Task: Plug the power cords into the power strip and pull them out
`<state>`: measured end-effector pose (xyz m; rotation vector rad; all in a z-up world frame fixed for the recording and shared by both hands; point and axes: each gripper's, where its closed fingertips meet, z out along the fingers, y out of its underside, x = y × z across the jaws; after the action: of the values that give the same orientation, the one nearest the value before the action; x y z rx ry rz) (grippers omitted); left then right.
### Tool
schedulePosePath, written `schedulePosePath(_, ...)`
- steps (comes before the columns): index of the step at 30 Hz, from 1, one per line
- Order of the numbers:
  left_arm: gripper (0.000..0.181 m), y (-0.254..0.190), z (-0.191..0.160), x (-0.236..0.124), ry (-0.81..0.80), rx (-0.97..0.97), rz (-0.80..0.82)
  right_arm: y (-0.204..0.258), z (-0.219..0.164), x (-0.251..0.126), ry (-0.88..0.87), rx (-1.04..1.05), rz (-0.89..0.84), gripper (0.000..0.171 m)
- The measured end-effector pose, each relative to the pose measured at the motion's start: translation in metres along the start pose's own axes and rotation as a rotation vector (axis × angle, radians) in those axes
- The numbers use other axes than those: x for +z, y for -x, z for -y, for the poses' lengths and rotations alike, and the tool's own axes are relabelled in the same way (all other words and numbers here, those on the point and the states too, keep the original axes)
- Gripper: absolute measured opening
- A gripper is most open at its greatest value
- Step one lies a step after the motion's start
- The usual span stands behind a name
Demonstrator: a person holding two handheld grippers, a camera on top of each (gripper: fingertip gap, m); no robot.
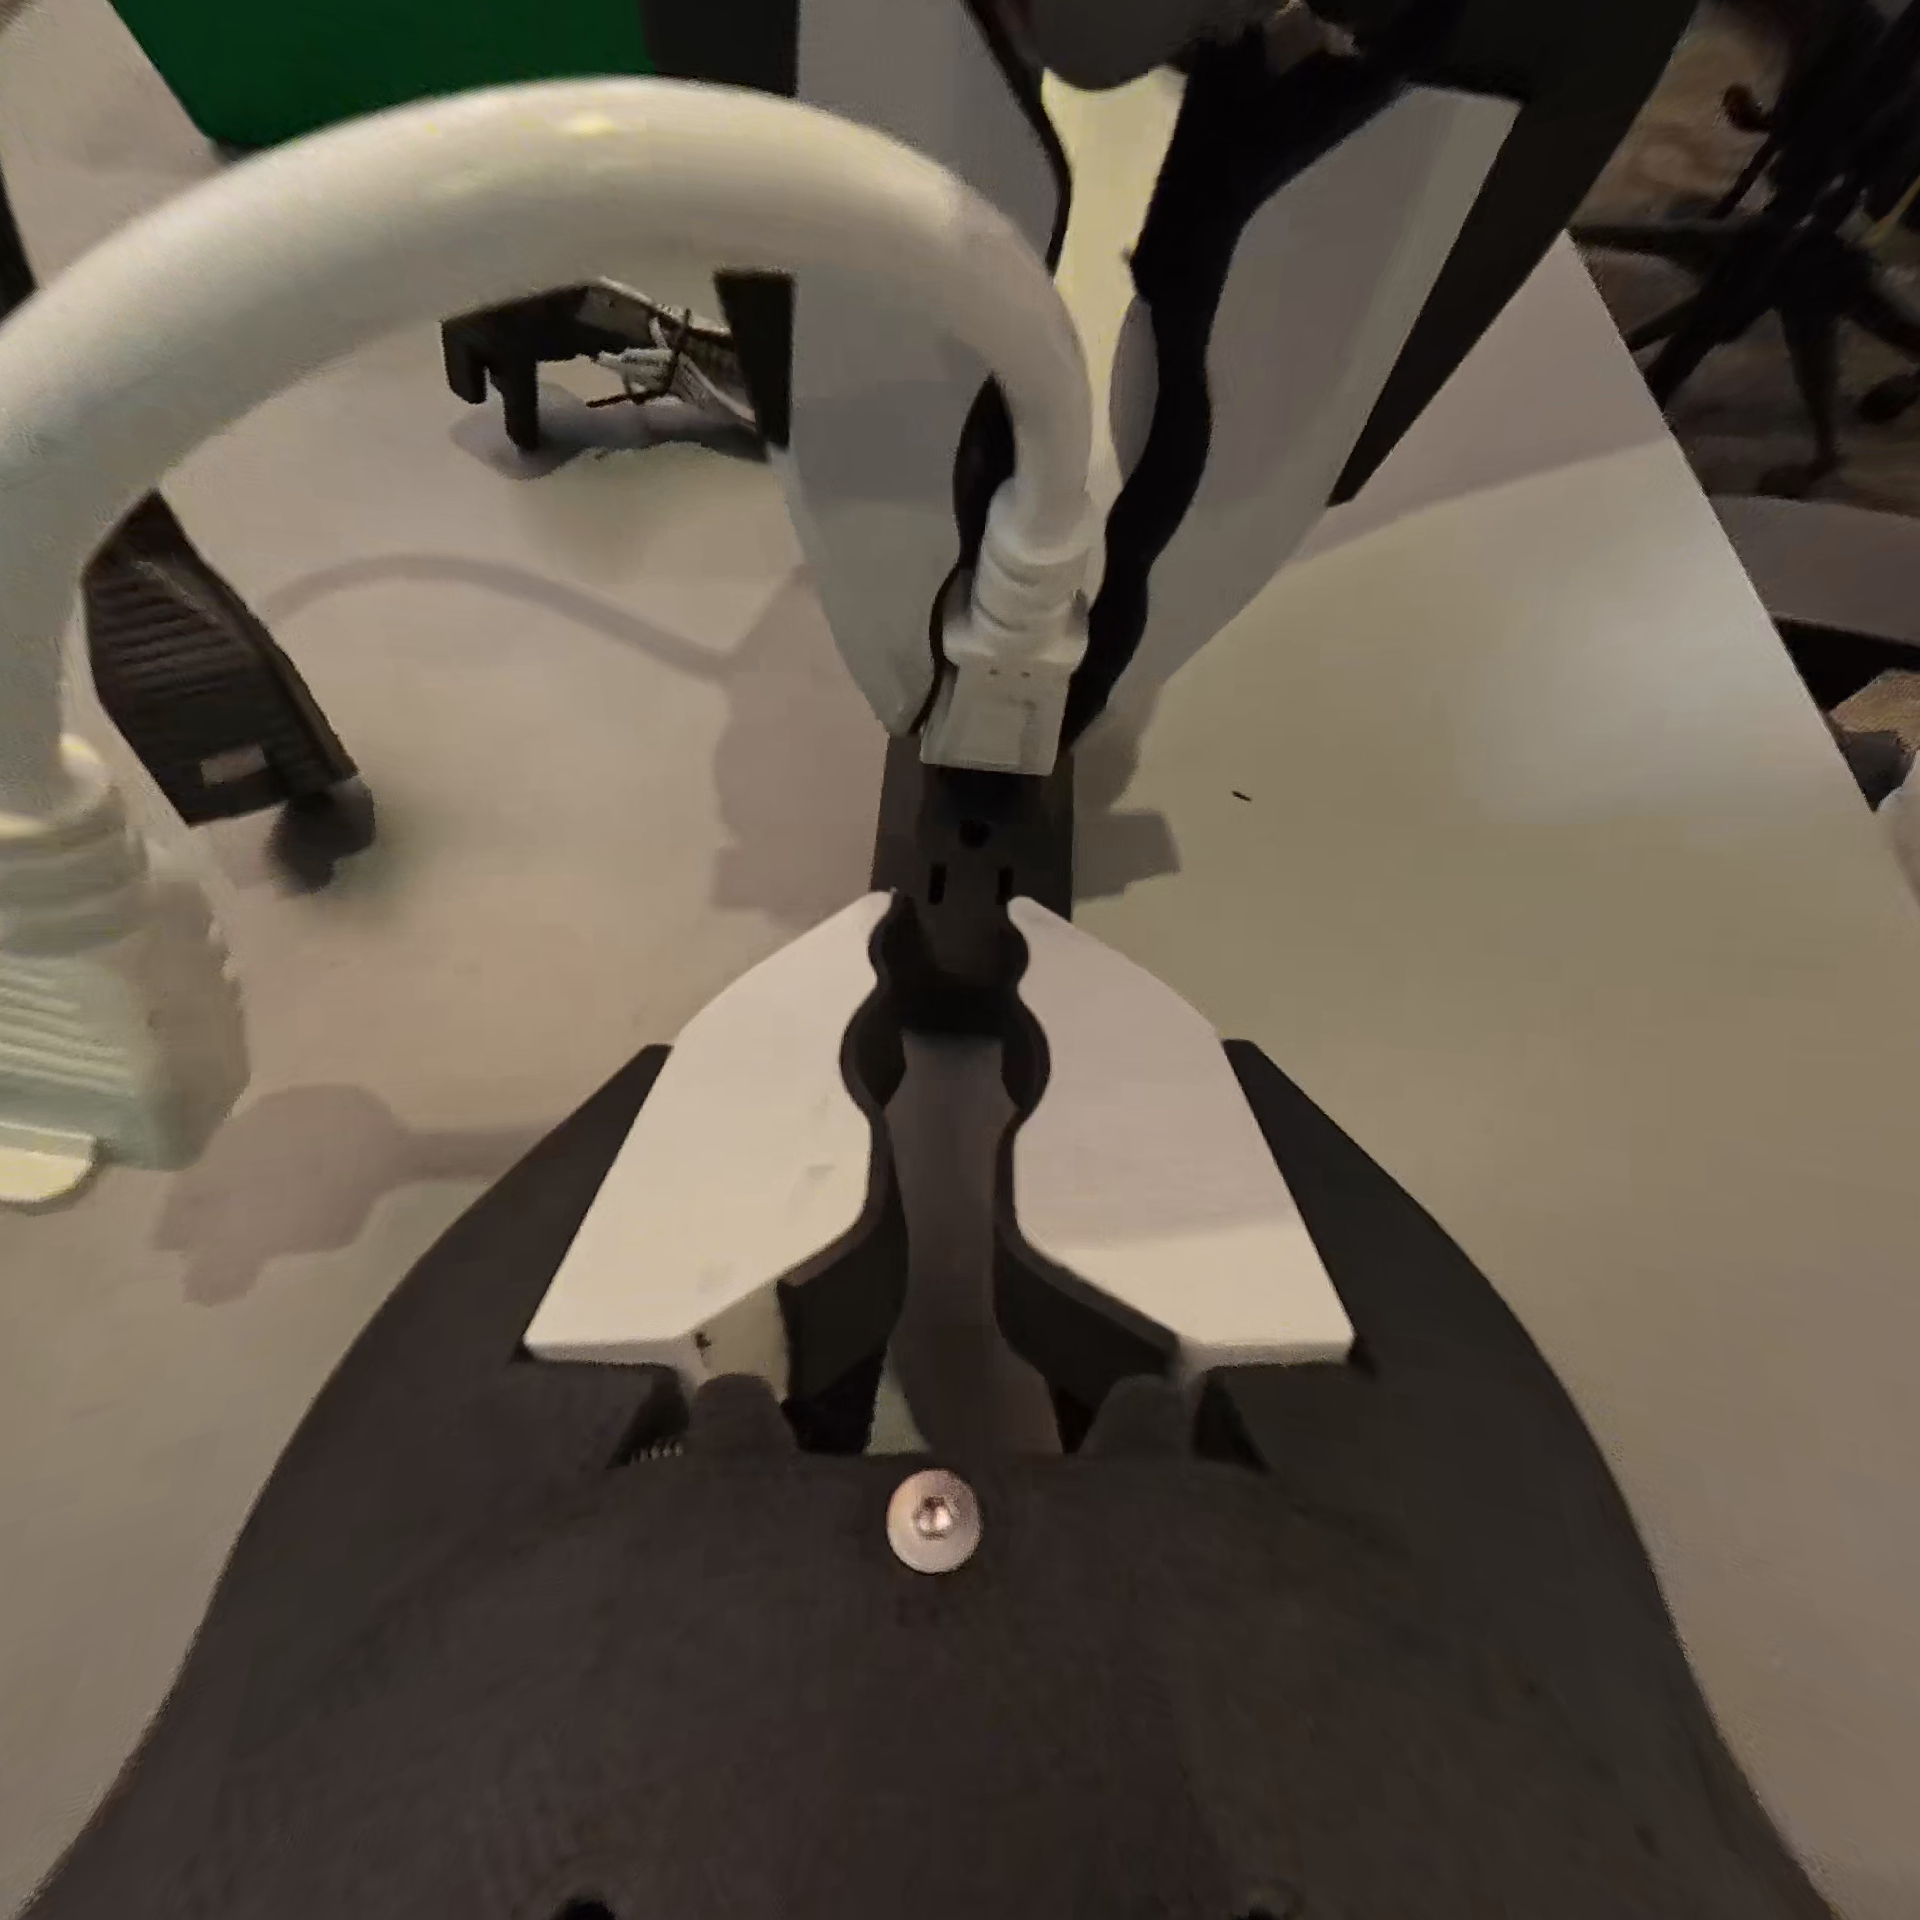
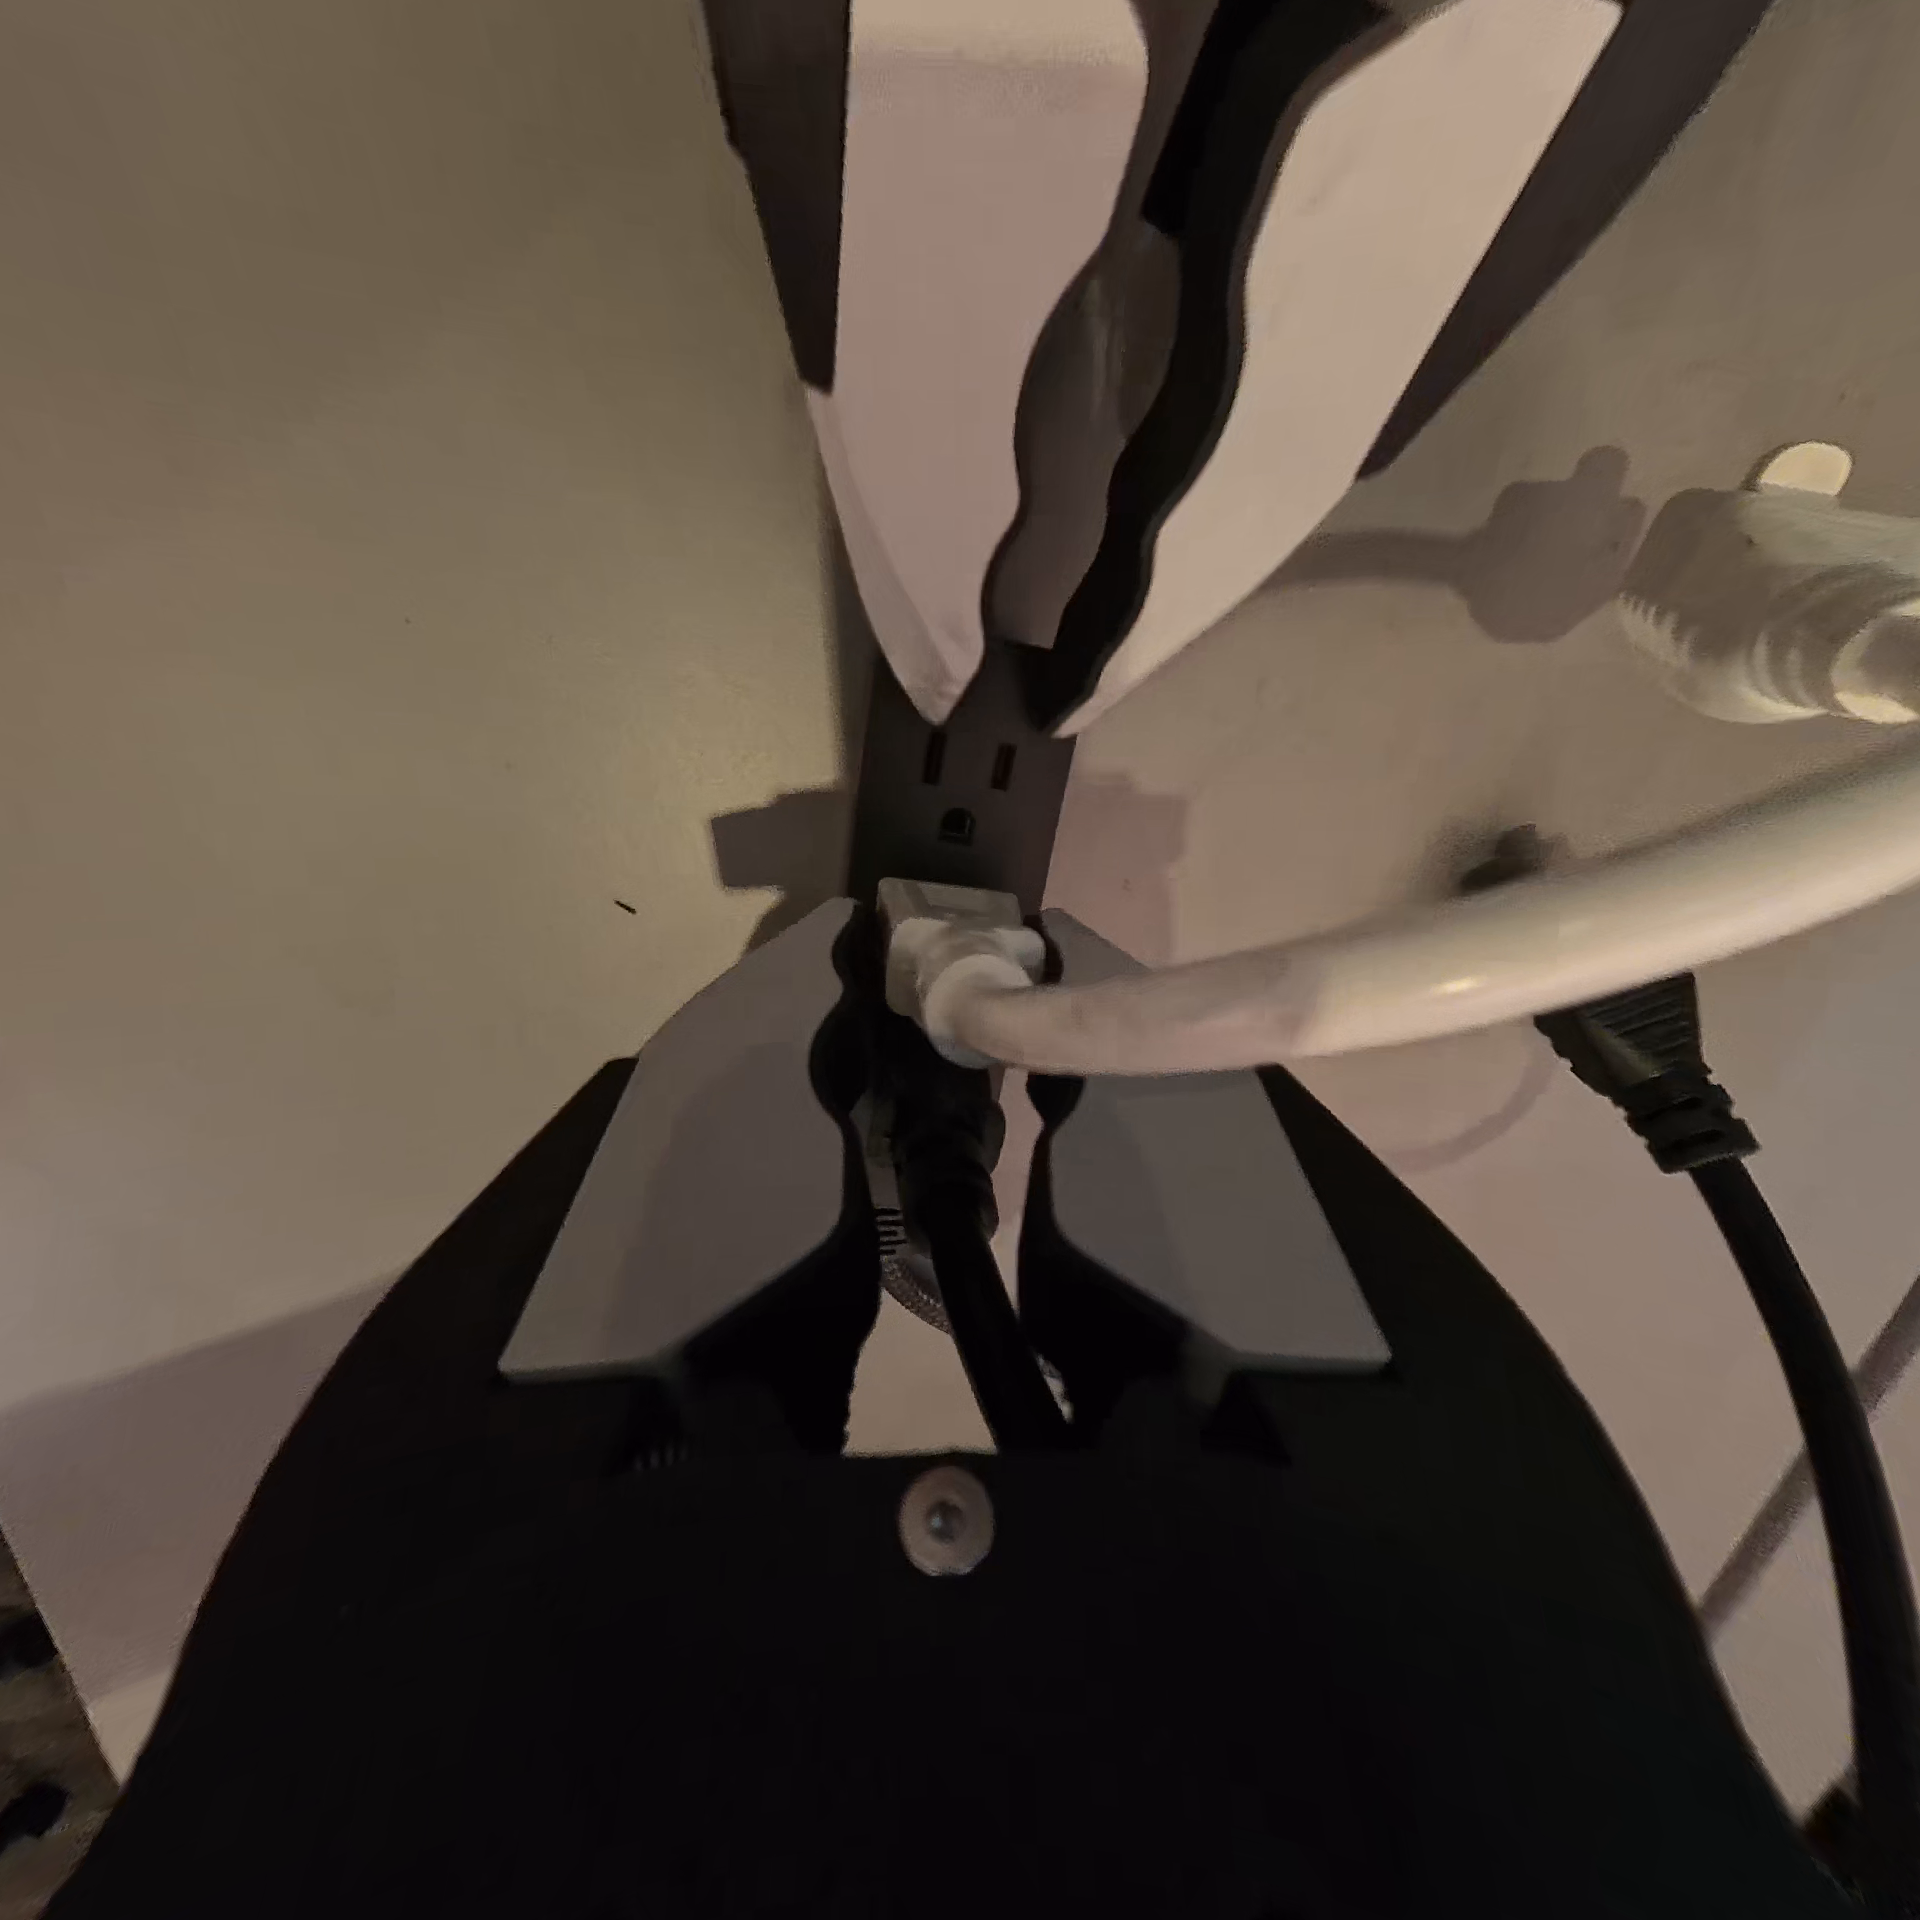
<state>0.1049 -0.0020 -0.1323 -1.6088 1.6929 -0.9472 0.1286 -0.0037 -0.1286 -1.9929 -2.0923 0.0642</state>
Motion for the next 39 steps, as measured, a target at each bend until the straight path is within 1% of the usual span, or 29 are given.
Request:
schedulePosePath(2,0.002,-0.008,0.002,0.004,0.002,0.026,-0.032,0.0,0.0,0.001,0.017,-0.006,0.002,0.029)
schedulePosePath(3,0.0,-0.009,0.002,0.004,0.002,0.031,-0.032,0.0,0.0,0.001,0.017,-0.003,0.008,0.029)
schedulePosePath(6,0.0,-0.007,0.002,0.003,-0.003,0.077,0.03,-0.003,0.001,0.0,-0.003,0.001,-0.01,0.032)
schedulePosePath(9,0.0,-0.007,0.001,0.003,-0.002,0.102,0.053,-0.006,0.021,-0.016,-0.144,0.073,-0.006,0.036)
schedulePosePath(10,0.0,-0.007,0.001,0.003,-0.002,0.096,0.048,-0.008,0.024,-0.021,-0.167,0.092,-0.001,0.037)
schedulePosePath(11,0.0,-0.007,0.001,0.003,-0.002,0.087,0.042,-0.01,0.023,-0.024,-0.154,0.092,-0.002,0.036)
schedulePosePath(13,0.0,-0.007,0.001,0.003,-0.002,0.083,0.04,-0.008,0.017,-0.024,-0.09,0.046,0.018,0.025)
schedulePosePath(16,0.0,-0.007,0.001,0.003,-0.002,0.094,0.047,-0.003,0.017,-0.025,-0.028,0.053,0.1,0.018)
schedulePosePath(21,0.0,-0.007,0.001,0.003,-0.002,0.096,0.048,-0.002,0.016,-0.026,0.08,0.065,0.157,0.02)
schedulePosePath(25,0.0,-0.007,0.001,0.003,-0.002,0.096,0.046,0.0,0.015,-0.028,0.123,0.087,0.193,0.024)
schedulePosePath(28,0.0,-0.007,0.001,0.004,-0.002,0.096,0.046,-0.001,0.015,-0.029,0.136,0.106,0.191,0.025)
schedulePosePath(30,0.0,-0.007,0.001,0.003,-0.002,0.096,0.046,-0.007,0.013,-0.032,0.155,0.116,0.14,0.022)
schedulePosePath(33,0.0,-0.008,0.001,0.004,-0.002,0.098,0.047,-0.013,0.012,-0.039,0.141,0.12,0.09,0.024)
schedulePosePath(37,0.0,-0.008,0.002,0.004,-0.002,0.097,0.049,-0.006,0.012,-0.038,0.139,0.107,0.124,0.016)
schedulePosePath(39,0.0,-0.008,0.002,0.004,-0.002,0.097,0.05,-0.005,0.013,-0.037,0.133,0.108,0.131,0.016)
